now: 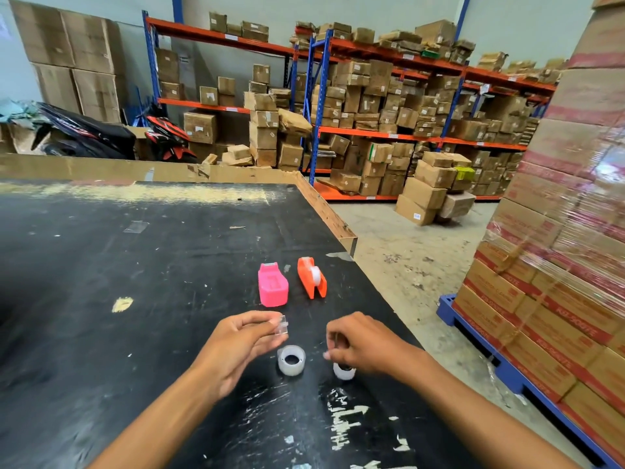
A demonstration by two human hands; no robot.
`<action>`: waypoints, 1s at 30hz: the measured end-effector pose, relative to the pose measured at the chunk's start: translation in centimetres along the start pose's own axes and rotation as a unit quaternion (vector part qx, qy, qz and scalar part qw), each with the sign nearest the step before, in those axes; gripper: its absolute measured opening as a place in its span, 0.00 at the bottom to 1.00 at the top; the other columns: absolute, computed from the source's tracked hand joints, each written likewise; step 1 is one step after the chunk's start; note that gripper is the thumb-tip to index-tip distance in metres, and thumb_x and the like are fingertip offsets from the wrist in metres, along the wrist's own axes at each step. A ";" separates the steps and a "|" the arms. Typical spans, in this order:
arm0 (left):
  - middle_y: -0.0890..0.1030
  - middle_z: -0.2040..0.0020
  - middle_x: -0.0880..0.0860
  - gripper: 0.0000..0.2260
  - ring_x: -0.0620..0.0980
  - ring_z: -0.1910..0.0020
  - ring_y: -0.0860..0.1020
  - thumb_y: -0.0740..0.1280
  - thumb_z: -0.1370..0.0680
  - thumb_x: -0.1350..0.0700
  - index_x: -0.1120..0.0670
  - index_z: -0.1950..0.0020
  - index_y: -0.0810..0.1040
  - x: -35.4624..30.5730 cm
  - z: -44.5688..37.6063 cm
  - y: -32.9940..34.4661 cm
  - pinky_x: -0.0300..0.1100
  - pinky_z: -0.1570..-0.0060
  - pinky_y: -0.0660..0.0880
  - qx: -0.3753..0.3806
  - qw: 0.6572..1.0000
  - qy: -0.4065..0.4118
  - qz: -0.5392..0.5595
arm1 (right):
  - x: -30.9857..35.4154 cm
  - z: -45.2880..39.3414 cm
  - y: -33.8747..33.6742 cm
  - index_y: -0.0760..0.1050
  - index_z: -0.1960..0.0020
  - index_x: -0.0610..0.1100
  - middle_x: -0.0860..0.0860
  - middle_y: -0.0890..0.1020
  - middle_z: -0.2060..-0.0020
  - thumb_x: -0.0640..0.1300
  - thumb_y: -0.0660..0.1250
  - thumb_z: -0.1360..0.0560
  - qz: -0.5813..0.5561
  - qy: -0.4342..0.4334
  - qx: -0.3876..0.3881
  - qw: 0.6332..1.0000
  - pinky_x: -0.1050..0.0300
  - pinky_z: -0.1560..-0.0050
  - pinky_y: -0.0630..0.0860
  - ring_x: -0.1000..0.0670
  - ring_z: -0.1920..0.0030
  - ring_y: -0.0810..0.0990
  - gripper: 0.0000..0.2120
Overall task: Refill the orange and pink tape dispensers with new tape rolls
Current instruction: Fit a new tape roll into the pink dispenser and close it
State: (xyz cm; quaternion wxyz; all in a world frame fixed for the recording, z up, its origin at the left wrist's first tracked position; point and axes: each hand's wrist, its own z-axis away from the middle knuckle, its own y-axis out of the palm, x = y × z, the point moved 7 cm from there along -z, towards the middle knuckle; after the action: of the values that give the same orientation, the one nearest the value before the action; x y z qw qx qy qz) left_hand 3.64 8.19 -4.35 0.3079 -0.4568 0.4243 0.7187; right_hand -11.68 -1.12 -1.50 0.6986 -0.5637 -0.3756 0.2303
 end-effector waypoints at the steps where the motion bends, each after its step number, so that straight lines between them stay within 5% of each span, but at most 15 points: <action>1: 0.86 0.56 0.59 0.05 0.51 0.61 0.85 0.67 0.25 0.67 0.62 0.52 0.82 0.0 0.1 -0.3 0.36 0.60 0.83 -0.008 1.000 0.004 -0.010 | 0.5 -0.3 -0.3 0.77 0.55 0.46 0.53 0.78 0.63 0.51 0.70 0.27 -0.021 -0.001 -0.016 1.000 0.55 0.60 0.72 0.47 0.59 0.78 0.08; 5: 0.87 0.59 0.54 0.04 0.50 0.61 0.84 0.69 0.26 0.64 0.58 0.53 0.83 0.2 0.9 -1.3 0.35 0.60 0.80 -0.031 0.999 0.020 -0.034 | 3.3 -1.9 1.6 0.75 0.41 0.47 0.47 0.82 0.50 0.61 0.68 0.29 -0.025 0.002 -0.008 1.000 0.50 0.50 0.74 0.44 0.48 0.79 0.23; 9: 0.86 0.55 0.59 0.05 0.52 0.57 0.84 0.70 0.27 0.64 0.61 0.53 0.83 0.0 1.8 -3.0 0.33 0.60 0.82 -0.054 0.998 0.036 -0.010 | 4.6 -3.3 4.2 0.67 0.33 0.46 0.43 0.75 0.36 0.57 0.69 0.29 0.040 0.011 0.031 0.999 0.46 0.41 0.72 0.38 0.37 0.73 0.28; 12: 0.86 0.54 0.61 0.04 0.53 0.57 0.85 0.71 0.27 0.64 0.62 0.54 0.84 -0.4 2.2 -4.5 0.32 0.60 0.82 -0.077 0.996 0.050 0.007 | 4.5 -3.7 3.7 0.68 0.33 0.50 0.46 0.79 0.47 0.52 0.71 0.29 -0.139 0.017 -0.020 0.990 0.49 0.43 0.75 0.46 0.47 0.79 0.27; 14: 0.86 0.54 0.61 0.04 0.53 0.57 0.85 0.71 0.27 0.64 0.61 0.55 0.85 -0.6 2.3 -5.1 0.33 0.59 0.82 -0.083 0.995 0.060 0.009 | 4.6 -3.4 2.7 0.70 0.33 0.47 0.51 0.79 0.58 0.44 0.74 0.30 -0.345 0.014 -0.047 0.937 0.57 0.52 0.78 0.54 0.60 0.79 0.27; 16: 0.86 0.54 0.61 0.04 0.54 0.56 0.85 0.71 0.27 0.64 0.61 0.55 0.85 -0.6 2.3 -4.8 0.35 0.56 0.82 -0.071 0.995 0.068 -0.003 | 5.3 -2.9 1.9 0.69 0.33 0.45 0.51 0.80 0.59 0.39 0.75 0.31 -0.460 -0.014 -0.042 0.887 0.64 0.57 0.77 0.56 0.63 0.80 0.28; 22: 0.87 0.57 0.60 0.05 0.51 0.59 0.83 0.71 0.27 0.64 0.61 0.54 0.85 -0.9 2.7 -3.6 0.39 0.54 0.80 -0.081 0.986 0.126 -0.079 | 6.7 -2.1 0.6 0.71 0.35 0.46 0.47 0.82 0.55 0.33 0.76 0.34 -0.473 -0.060 -0.068 0.876 0.64 0.59 0.79 0.58 0.62 0.81 0.31; 27: 0.88 0.56 0.55 0.07 0.56 0.50 0.84 0.70 0.26 0.65 0.58 0.53 0.87 -1.7 3.0 -2.0 0.47 0.45 0.79 -0.039 0.982 0.151 -0.108 | 6.2 -1.7 0.0 0.72 0.35 0.46 0.43 0.84 0.50 0.33 0.77 0.34 -0.451 -0.085 -0.101 0.883 0.62 0.55 0.80 0.53 0.56 0.84 0.30; 30: 0.88 0.53 0.52 0.11 0.50 0.48 0.84 0.65 0.22 0.63 0.54 0.51 0.86 -1.8 3.0 -1.1 0.45 0.43 0.78 -0.023 0.983 0.144 -0.110 | 5.8 -1.6 -0.2 0.73 0.36 0.45 0.47 0.84 0.50 0.34 0.77 0.34 -0.440 -0.082 -0.123 0.886 0.63 0.54 0.81 0.53 0.54 0.84 0.29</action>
State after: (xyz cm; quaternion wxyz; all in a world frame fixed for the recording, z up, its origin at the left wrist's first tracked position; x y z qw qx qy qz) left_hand 4.04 11.25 -2.39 0.3103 -0.6068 0.3947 0.6162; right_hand -6.89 2.14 0.12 0.6201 -0.4014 -0.6661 -0.1034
